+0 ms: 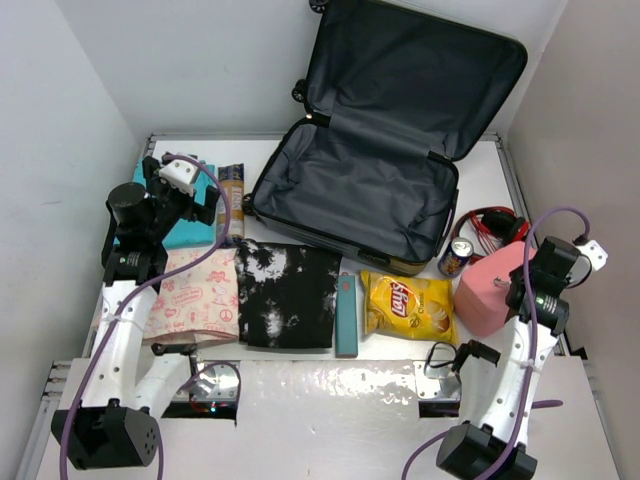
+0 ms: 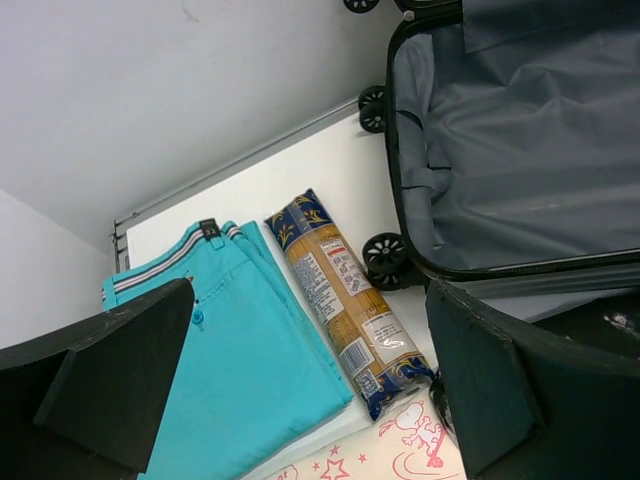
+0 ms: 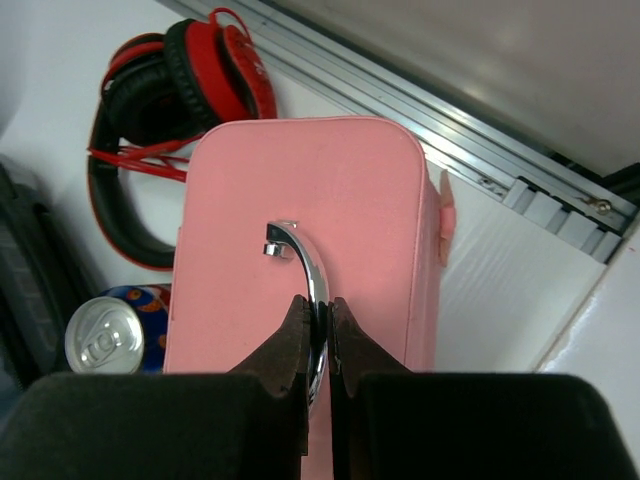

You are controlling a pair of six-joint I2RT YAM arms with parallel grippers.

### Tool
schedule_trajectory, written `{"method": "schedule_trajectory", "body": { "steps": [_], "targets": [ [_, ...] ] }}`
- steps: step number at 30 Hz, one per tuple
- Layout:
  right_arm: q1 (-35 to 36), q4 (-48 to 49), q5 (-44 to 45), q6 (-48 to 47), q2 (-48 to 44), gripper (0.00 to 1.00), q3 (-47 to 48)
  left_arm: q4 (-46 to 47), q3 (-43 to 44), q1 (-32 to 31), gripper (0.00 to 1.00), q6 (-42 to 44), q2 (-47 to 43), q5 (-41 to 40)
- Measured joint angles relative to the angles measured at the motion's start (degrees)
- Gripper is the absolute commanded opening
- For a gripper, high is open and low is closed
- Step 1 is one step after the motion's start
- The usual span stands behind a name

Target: Pack the luggage

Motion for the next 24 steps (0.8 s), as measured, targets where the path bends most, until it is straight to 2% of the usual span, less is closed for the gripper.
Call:
{"method": "schedule_trajectory", "body": {
  "steps": [12, 18, 24],
  "targets": [
    [-0.02, -0.33, -2.51, 0.2, 1.51, 0.01, 1.09, 0.02, 0.17, 0.0, 0.99, 0.07, 0.02, 0.37],
    [-0.02, 0.94, -6.67, 0.07, 1.81, 0.14, 1.09, -0.02, 0.17, 0.0, 1.0, 0.26, 0.0, 0.2],
    [-0.02, 1.44, -9.55, -0.11, 1.14, 0.17, 1.14, -0.02, 0.17, 0.0, 1.0, 0.26, -0.15, 0.2]
  ]
}}
